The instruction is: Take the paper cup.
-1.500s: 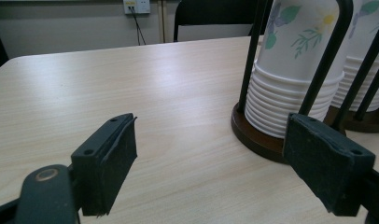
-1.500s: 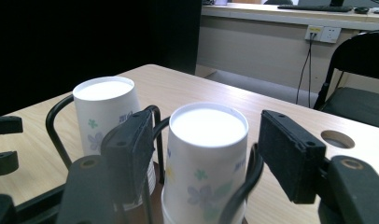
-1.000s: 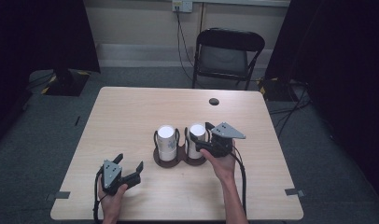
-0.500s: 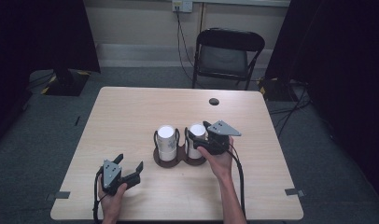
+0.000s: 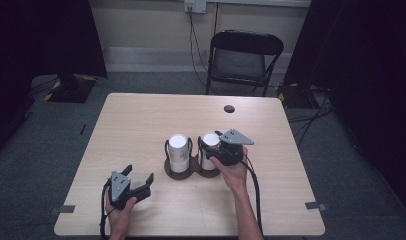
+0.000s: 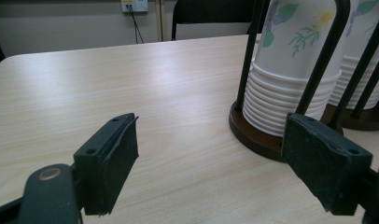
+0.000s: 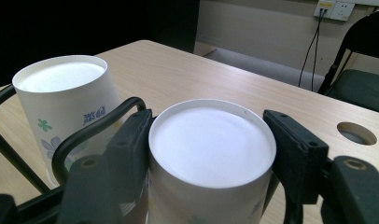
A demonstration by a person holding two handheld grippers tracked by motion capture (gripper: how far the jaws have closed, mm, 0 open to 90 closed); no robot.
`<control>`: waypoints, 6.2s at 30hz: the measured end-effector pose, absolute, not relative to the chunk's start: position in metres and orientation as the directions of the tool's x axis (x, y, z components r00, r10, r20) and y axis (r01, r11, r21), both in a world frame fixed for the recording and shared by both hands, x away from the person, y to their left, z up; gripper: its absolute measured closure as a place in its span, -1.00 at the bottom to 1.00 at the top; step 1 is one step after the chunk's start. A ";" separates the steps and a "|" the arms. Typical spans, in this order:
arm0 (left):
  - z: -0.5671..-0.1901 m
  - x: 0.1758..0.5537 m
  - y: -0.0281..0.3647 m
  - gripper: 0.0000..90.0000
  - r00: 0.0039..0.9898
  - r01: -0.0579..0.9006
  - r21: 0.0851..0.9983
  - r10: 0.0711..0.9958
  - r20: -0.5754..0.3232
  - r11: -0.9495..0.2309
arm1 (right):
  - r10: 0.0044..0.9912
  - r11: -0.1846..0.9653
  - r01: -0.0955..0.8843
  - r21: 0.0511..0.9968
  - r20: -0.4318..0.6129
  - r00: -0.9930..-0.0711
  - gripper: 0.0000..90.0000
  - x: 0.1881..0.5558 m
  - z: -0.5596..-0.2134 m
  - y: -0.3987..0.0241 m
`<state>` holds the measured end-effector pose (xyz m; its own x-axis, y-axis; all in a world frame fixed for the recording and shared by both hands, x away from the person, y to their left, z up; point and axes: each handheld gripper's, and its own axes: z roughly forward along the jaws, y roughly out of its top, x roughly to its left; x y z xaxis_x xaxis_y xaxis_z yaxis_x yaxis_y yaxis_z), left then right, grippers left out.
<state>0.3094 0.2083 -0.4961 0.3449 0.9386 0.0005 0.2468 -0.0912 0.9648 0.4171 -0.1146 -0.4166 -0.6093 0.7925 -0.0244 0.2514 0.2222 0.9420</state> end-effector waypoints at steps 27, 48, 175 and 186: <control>-0.496 0.311 0.211 -0.44 0.347 0.265 0.962 0.937 -0.035 -0.062 | 0.789 0.172 0.221 0.960 0.000 -0.614 -0.20 0.413 -0.401 -0.120; -0.496 0.312 0.212 -0.49 0.441 0.275 0.959 0.896 -0.062 -0.069 | 0.803 0.120 0.197 0.973 0.021 -0.596 -0.19 0.409 -0.387 -0.124; -0.463 0.301 0.109 0.96 0.754 0.029 0.997 0.656 0.026 -0.072 | 0.523 -0.235 0.582 0.779 0.606 -0.599 -0.31 0.334 -0.429 -0.134; -0.461 0.302 0.113 0.97 0.767 0.028 0.996 0.640 0.035 -0.087 | 0.525 -0.202 0.528 0.825 0.546 -0.652 -0.38 0.331 -0.424 -0.134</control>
<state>0.3025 0.1130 -0.4612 0.7672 0.6404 0.0346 0.0275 -0.0868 0.9958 0.3315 -0.1339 -0.4243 -0.6521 0.5255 0.5465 0.5283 -0.2020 0.8247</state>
